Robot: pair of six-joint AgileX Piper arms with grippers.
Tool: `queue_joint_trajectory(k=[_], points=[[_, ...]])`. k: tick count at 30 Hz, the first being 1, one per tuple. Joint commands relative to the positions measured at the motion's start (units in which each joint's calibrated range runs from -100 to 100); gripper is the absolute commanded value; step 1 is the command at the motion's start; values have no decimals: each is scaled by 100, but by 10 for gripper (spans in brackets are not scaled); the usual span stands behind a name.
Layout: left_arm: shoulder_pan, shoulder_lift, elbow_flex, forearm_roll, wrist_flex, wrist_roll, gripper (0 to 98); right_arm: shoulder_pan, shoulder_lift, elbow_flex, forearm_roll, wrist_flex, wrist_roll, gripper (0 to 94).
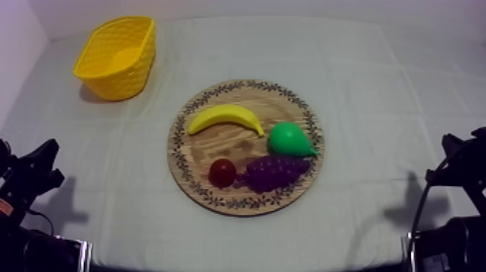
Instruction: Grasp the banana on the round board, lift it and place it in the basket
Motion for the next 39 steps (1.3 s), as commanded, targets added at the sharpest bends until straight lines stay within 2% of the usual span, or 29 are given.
queue_joint_trajectory(k=[1,39], points=[[-1,0,2,-1,3,0,1,3,-5,5,1,1,1,4],[12,0,2,-1,3,66,1,3,-5,5,1,1,1,4]])
